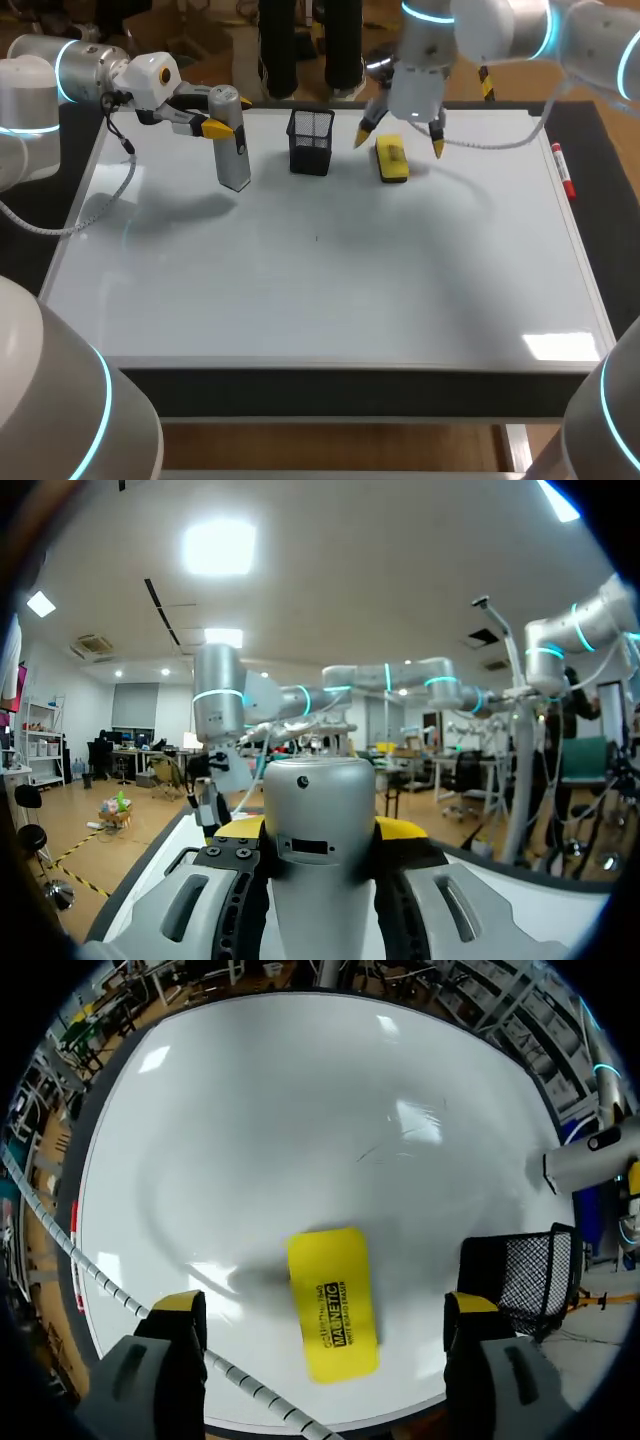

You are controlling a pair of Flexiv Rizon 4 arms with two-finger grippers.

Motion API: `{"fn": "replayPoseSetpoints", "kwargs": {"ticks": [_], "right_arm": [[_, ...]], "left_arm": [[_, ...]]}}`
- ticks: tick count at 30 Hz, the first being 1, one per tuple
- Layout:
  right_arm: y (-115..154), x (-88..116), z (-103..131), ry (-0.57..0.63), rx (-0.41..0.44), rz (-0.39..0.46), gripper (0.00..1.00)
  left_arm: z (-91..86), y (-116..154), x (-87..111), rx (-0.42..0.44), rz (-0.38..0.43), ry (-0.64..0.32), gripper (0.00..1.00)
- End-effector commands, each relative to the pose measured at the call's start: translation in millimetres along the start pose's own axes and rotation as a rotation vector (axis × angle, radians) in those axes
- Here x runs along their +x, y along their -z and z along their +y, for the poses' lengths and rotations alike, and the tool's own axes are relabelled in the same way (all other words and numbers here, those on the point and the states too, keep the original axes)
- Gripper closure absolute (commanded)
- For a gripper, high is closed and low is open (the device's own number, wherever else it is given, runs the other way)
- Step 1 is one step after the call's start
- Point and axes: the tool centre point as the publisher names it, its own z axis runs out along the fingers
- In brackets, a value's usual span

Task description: Pick up the inspection probe, press it on each red-marked spot on the whiteboard one by one, put down the probe, pick up the eraser, and wipe off all the red marks.

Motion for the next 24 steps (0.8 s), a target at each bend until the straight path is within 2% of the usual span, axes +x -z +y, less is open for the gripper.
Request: {"fn": "replayPoseSetpoints", "kwargs": {"ticks": [1,2,7,12,13,24], "right_arm": [[15.6,18.1,21.5,-0.062,0.065,-0.092,0.0],[18.2,19.6,23.1,-0.086,0.05,-0.129,0.0],[35.9,34.0,32.9,-0.234,0.076,-0.277,0.0],[56.0,45.0,41.8,-0.372,0.089,-0.343,0.0],[61.6,46.4,44.5,-0.381,0.099,-0.381,0.0],[106.6,57.7,48.5,-0.551,0.048,-0.437,0.0]], "left_arm": [[-2.0,-0.1,0.5,-0.003,0.001,0.001,1.0],[-2.0,-0.1,0.5,-0.003,0.001,0.001,1.0],[-2.0,-0.1,0.5,-0.003,0.001,0.001,1.0],[-2.0,-0.1,0.5,-0.003,0.001,0.001,1.0],[-2.0,-0.1,0.5,-0.003,0.001,0.001,1.0],[-2.0,-0.1,0.5,-0.003,0.001,0.001,1.0]]}}
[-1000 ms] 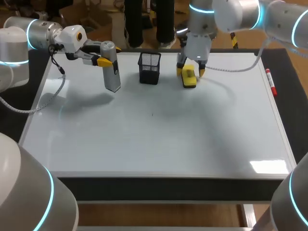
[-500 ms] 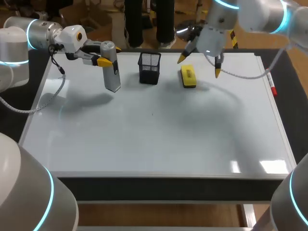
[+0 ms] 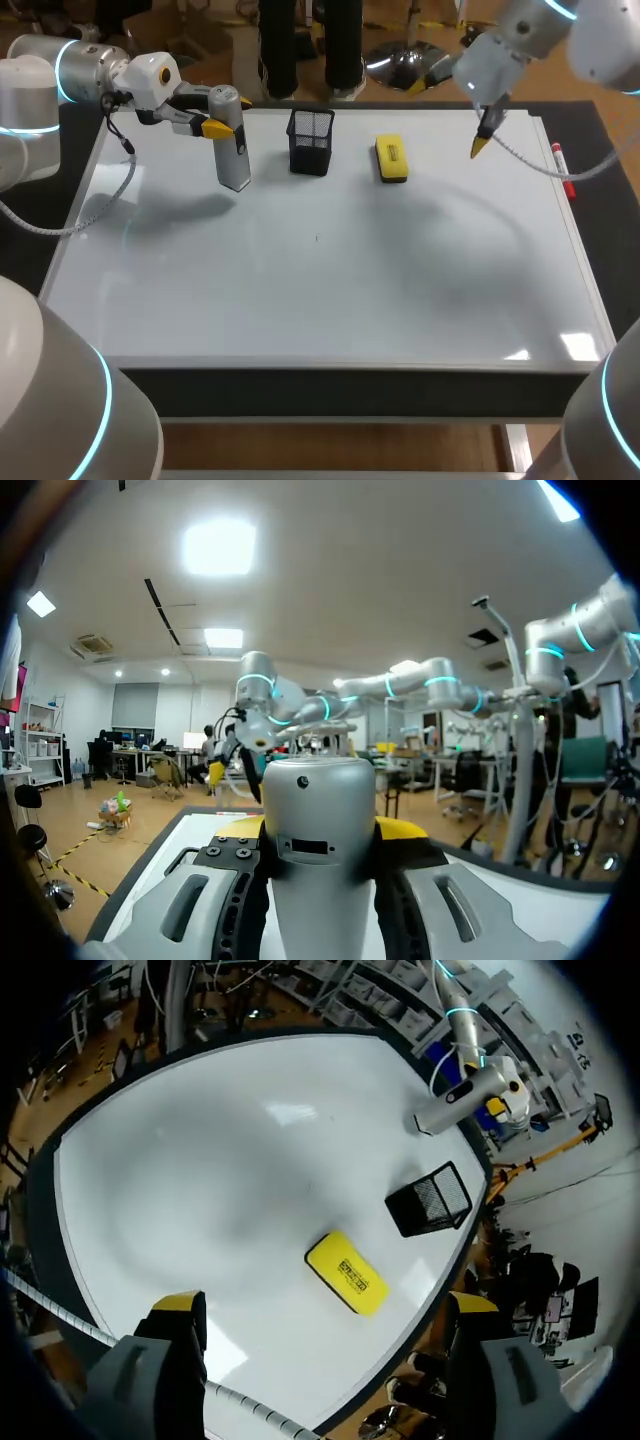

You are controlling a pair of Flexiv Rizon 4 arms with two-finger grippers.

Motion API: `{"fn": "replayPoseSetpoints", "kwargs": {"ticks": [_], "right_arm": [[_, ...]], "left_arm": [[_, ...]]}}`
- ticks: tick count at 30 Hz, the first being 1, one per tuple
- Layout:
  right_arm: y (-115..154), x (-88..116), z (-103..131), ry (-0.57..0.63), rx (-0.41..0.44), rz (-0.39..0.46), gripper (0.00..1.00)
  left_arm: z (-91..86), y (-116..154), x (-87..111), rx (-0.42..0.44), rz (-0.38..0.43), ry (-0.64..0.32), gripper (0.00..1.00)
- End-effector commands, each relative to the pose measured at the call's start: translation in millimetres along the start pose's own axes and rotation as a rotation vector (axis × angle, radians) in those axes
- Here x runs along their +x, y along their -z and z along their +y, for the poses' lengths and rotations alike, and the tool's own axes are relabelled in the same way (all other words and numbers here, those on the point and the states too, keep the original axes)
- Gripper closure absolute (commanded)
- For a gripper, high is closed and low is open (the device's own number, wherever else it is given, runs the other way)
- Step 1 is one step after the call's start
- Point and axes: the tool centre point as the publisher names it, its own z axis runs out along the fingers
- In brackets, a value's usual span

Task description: Pick up the inspection probe, press it on each red-marked spot on the whiteboard one by one, put down the probe, pick up the eraser, and wipe off all the red marks.

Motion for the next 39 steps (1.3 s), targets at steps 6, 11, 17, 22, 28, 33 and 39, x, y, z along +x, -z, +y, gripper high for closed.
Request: {"fn": "replayPoseSetpoints", "kwargs": {"ticks": [6,11,17,22,28,33,39], "right_arm": [[32.4,-0.1,0.3,-0.104,-0.012,-0.016,0.0],[36.5,-0.2,-1.1,-0.148,-0.032,-0.012,0.0],[36.5,-0.2,-1.1,-0.148,-0.032,-0.012,0.0],[36.5,-0.2,-1.1,-0.148,-0.032,-0.012,0.0],[36.5,-0.2,-1.1,-0.148,-0.032,-0.012,0.0],[36.5,-0.2,-1.1,-0.148,-0.032,-0.012,0.0],[36.5,-0.2,-1.1,-0.148,-0.032,-0.012,0.0]], "left_arm": [[-2.0,-0.1,0.5,-0.003,0.0,0.001,1.0],[-2.0,-0.1,0.5,-0.003,0.0,0.001,1.0],[-2.0,-0.1,0.5,-0.003,0.0,0.001,1.0],[-2.0,-0.1,0.5,-0.003,0.0,0.001,1.0],[-11.1,-9.3,-2.2,-0.017,-0.007,0.026,1.0],[-29.5,-18.6,-8.7,-0.009,-0.058,0.025,1.0],[-51.5,-27.4,-22.4,-0.013,-0.11,0.049,1.0]]}}
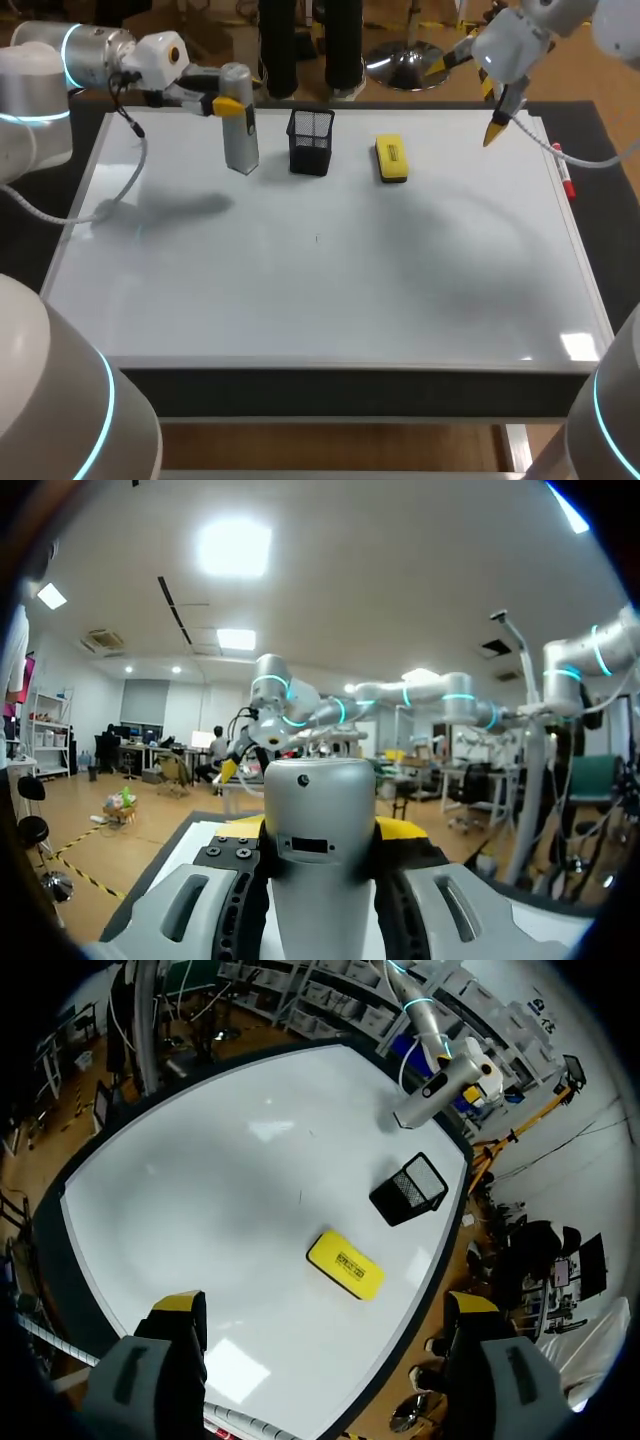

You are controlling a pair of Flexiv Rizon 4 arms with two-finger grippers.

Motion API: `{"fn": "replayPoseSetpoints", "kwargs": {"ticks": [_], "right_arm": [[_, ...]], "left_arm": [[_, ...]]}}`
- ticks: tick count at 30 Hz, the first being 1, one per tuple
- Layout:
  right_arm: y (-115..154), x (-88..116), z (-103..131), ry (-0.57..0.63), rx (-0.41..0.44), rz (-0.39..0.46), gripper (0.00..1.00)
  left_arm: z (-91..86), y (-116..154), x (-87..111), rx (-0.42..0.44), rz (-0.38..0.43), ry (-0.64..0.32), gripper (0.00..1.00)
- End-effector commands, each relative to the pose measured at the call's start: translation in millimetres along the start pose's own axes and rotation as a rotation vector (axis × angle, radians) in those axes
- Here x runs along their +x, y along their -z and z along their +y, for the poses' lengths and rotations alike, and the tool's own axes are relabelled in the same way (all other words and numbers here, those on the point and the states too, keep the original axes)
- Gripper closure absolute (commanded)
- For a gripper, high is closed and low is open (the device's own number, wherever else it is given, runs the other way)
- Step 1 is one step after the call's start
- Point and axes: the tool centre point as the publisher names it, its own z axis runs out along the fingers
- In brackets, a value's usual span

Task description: Pick up the inspection probe, press it on each red-marked spot on the whiteboard one by one, put down the probe, pick up the eraser, and wipe off all the red marks.

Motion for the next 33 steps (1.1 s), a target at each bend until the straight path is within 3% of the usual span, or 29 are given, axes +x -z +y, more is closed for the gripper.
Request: {"fn": "replayPoseSetpoints", "kwargs": {"ticks": [1,7,13,25,33], "right_arm": [[0.3,-0.7,-0.8,0.002,0.002,0.004,0.0],[0.3,-0.7,-0.8,0.002,0.002,0.004,0.0],[0.3,-0.7,-0.8,0.002,0.002,0.004,0.0],[0.3,-0.7,-0.8,0.002,0.002,0.004,0.0],[0.3,-0.7,-0.8,0.002,0.002,0.004,0.0]], "left_arm": [[-22.3,-13.1,2.1,-0.028,-0.075,-0.001,1.0],[-44.3,-21.8,-15.2,-0.023,-0.124,-0.006,1.0],[-55.4,-38.0,-33.0,-0.023,-0.148,0.002,1.0],[-60.2,-69.2,-67.8,0.054,-0.239,-0.026,1.0],[-51.8,-81.0,-89.3,0.054,-0.221,-0.02,1.0]]}}
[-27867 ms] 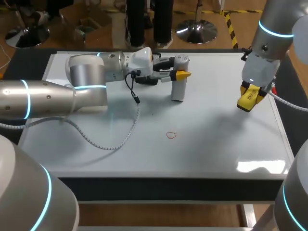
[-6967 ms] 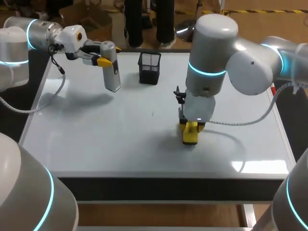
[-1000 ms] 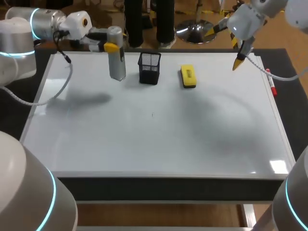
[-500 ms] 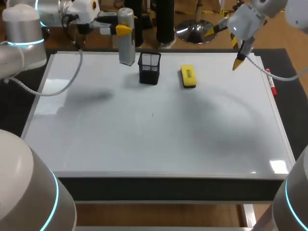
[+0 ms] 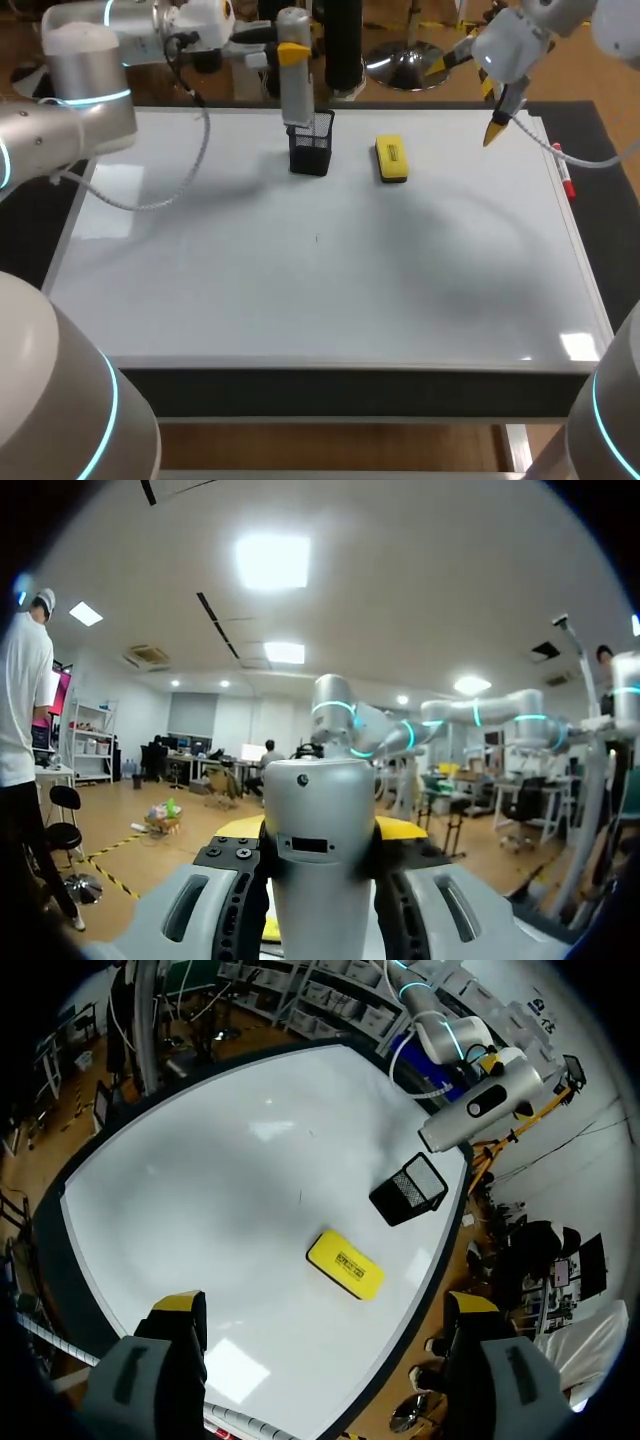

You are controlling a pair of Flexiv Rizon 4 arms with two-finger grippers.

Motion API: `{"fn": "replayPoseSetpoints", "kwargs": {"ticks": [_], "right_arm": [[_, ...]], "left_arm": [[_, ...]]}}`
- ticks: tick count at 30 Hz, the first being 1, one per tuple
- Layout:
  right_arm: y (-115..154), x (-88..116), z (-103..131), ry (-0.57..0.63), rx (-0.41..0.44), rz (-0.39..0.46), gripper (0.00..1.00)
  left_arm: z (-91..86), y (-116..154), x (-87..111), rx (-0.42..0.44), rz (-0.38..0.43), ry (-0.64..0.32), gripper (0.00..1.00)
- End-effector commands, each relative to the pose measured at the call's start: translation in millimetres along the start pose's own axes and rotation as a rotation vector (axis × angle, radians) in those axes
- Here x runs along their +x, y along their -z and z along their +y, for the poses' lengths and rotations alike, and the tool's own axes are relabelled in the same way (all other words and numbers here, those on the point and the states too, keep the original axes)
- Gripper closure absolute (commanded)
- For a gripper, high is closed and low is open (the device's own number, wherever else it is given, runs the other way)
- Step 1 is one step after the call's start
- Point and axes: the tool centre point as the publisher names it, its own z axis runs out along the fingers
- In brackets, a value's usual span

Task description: Pick up the inspection probe, press it on each red-marked spot on the whiteboard one by one, put down the probe, pick up the eraser, and wipe off all the red marks.

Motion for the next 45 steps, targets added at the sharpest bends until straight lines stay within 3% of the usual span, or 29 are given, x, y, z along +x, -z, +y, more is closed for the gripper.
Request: {"fn": "replayPoseSetpoints", "kwargs": {"ticks": [1,13,34,45], "right_arm": [[0.6,-0.4,-0.5,0.002,0.002,0.004,0.0],[0.6,-0.4,-0.5,0.002,0.002,0.004,0.0],[0.6,-0.4,-0.5,0.002,0.002,0.004,0.0],[0.6,-0.4,-0.5,0.002,0.002,0.004,0.0]], "left_arm": [[3.5,-8.3,-9.0,-0.001,0.021,-0.002,1.0],[16.0,-14.9,-23.5,-0.004,0.046,0.01,1.0],[40.7,-14.8,-35.4,-0.001,-0.01,0.014,1.0],[65.6,-14.7,-42.1,0.008,-0.023,0.026,1.0]]}}
